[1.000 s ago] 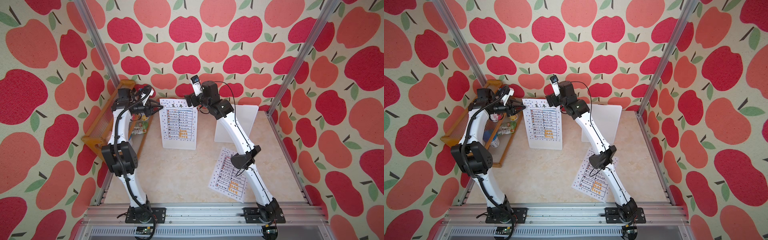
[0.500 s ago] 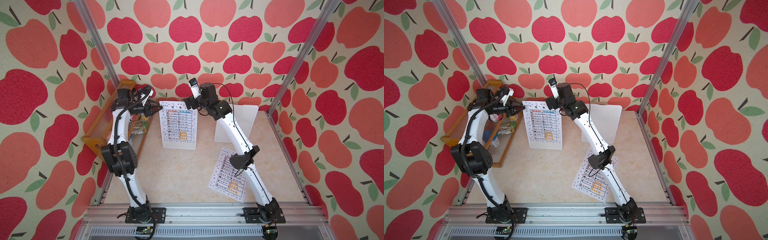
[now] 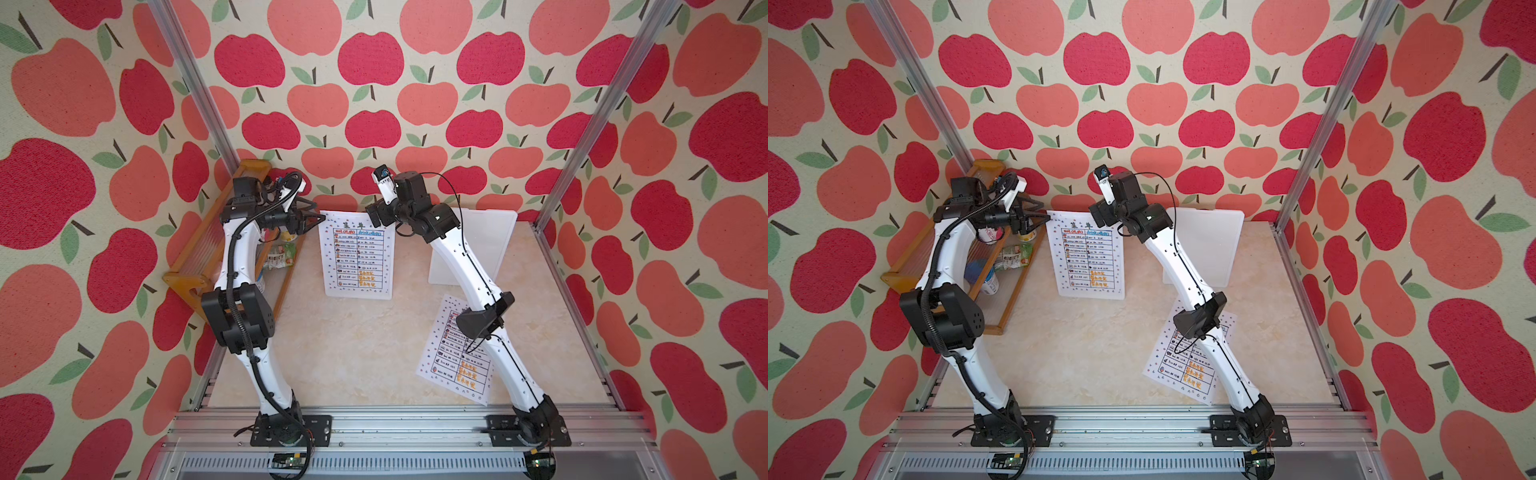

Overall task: Insert the menus into the narrow rack
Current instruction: Insert the menu into the narrow rack.

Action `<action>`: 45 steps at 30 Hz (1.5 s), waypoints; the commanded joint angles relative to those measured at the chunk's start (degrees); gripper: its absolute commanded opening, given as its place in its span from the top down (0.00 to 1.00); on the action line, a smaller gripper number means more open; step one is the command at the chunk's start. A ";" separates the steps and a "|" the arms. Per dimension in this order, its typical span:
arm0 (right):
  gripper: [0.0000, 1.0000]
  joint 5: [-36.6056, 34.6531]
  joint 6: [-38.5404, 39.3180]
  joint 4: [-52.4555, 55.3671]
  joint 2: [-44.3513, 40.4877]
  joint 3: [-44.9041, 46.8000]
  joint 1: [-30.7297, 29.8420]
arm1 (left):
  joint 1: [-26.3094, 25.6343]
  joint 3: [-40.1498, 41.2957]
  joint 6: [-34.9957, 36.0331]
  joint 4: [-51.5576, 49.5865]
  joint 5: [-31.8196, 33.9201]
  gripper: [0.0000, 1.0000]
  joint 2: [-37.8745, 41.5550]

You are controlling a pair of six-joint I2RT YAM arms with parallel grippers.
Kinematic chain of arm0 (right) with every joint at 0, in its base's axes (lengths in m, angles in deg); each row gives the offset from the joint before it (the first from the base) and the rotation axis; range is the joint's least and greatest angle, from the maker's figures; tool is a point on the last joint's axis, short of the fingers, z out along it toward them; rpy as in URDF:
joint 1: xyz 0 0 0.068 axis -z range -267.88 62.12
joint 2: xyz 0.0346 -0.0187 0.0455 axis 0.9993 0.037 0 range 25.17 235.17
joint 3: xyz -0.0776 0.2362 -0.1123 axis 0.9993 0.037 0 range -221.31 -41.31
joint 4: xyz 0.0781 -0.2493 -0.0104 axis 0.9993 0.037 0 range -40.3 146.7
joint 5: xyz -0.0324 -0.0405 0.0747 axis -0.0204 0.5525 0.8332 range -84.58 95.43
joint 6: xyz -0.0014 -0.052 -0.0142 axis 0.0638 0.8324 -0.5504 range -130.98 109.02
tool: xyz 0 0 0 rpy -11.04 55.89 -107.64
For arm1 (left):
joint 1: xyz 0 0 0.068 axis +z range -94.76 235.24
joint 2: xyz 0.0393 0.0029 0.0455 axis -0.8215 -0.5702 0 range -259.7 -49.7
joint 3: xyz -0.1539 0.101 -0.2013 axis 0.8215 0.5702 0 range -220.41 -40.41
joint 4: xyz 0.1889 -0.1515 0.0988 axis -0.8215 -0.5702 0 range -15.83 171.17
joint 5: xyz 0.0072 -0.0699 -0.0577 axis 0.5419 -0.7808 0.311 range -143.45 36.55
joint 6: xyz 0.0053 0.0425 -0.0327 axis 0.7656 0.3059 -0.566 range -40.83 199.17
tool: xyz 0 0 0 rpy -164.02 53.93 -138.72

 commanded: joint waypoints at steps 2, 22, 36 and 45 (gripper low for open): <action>0.02 -1.28 -0.41 2.18 0.59 -3.07 -0.40 | 0.54 0.93 -1.29 2.85 0.18 0.27 2.34; 0.02 -3.84 1.32 4.03 -2.10 -3.11 -1.40 | -1.64 3.32 -5.53 8.75 3.48 0.01 5.02; 0.01 -4.81 1.72 4.32 -1.28 -2.73 -1.41 | -8.27 3.24 -3.98 8.14 10.44 0.01 5.65; 0.01 -3.81 0.95 9.04 -2.97 -3.02 -1.45 | -8.71 4.08 -9.32 11.73 12.94 0.01 10.31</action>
